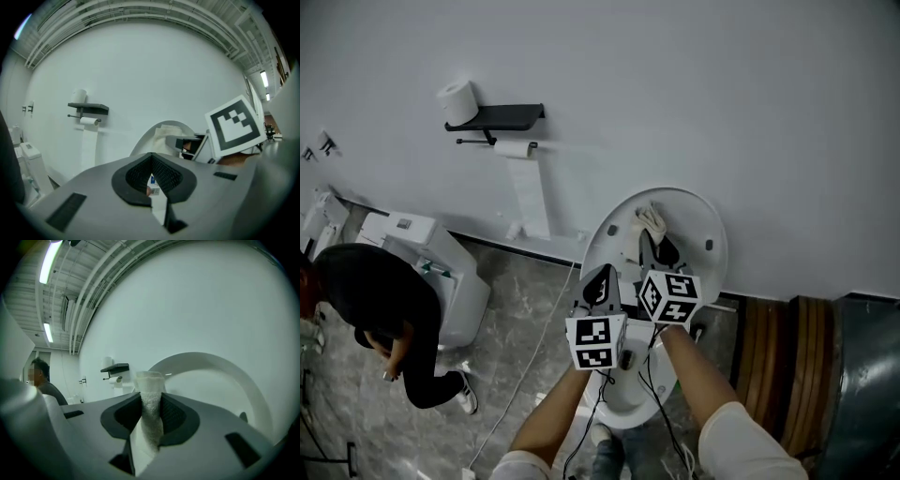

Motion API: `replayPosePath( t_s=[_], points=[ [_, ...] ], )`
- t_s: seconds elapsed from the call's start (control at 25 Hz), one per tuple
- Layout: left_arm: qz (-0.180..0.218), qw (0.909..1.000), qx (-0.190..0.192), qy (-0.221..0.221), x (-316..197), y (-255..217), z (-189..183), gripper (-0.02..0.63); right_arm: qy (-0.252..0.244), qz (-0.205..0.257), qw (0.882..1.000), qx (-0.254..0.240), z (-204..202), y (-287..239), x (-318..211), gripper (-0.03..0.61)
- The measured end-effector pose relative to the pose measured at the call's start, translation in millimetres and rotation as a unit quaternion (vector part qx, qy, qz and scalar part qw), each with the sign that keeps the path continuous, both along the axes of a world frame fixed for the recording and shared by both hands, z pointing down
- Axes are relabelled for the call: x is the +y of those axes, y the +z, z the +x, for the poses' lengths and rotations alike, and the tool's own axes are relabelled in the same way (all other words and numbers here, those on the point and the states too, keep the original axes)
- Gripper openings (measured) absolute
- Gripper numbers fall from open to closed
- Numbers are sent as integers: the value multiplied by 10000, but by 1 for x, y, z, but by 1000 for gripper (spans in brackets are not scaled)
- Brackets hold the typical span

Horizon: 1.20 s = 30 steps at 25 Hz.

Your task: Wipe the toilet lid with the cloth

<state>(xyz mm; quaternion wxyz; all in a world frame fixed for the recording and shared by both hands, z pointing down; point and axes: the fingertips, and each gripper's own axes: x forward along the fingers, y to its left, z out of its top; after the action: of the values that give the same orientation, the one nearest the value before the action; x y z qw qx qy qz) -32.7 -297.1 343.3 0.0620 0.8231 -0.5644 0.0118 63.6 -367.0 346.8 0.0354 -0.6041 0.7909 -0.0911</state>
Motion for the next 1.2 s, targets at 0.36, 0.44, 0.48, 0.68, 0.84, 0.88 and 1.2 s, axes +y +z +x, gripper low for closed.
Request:
replayPosePath(
  t_s=[0.36, 0.44, 0.48, 0.68, 0.84, 0.88, 1.2],
  points=[
    [-332, 9993, 53, -173, 0, 26, -12, 2, -145, 16, 9999, 89, -19, 8, -60, 98],
    [-376, 9991, 44, -170, 1, 29, -13, 1, 7, 39, 9999, 160, -14, 11, -65, 100],
    [-386, 9991, 34, -163, 1, 30, -13, 2, 86, 66, 9997, 211, -10, 10, -67, 100],
    [-401, 9991, 30, -119, 4, 33, -13, 1, 628, 239, 9941, 854, 25, 6, -67, 100],
    [-501, 9987, 63, -41, 12, 43, -8, 2, 1183, 203, 9888, 889, 70, 11, -59, 100],
    [-512, 9987, 68, -24, 14, 45, -6, 1, 1327, 181, 9874, 845, 82, 12, -55, 100],
    [-502, 9987, 105, 24, 19, 47, -5, 2, 1918, 26, 9794, 635, 136, 27, -36, 100]
  ],
)
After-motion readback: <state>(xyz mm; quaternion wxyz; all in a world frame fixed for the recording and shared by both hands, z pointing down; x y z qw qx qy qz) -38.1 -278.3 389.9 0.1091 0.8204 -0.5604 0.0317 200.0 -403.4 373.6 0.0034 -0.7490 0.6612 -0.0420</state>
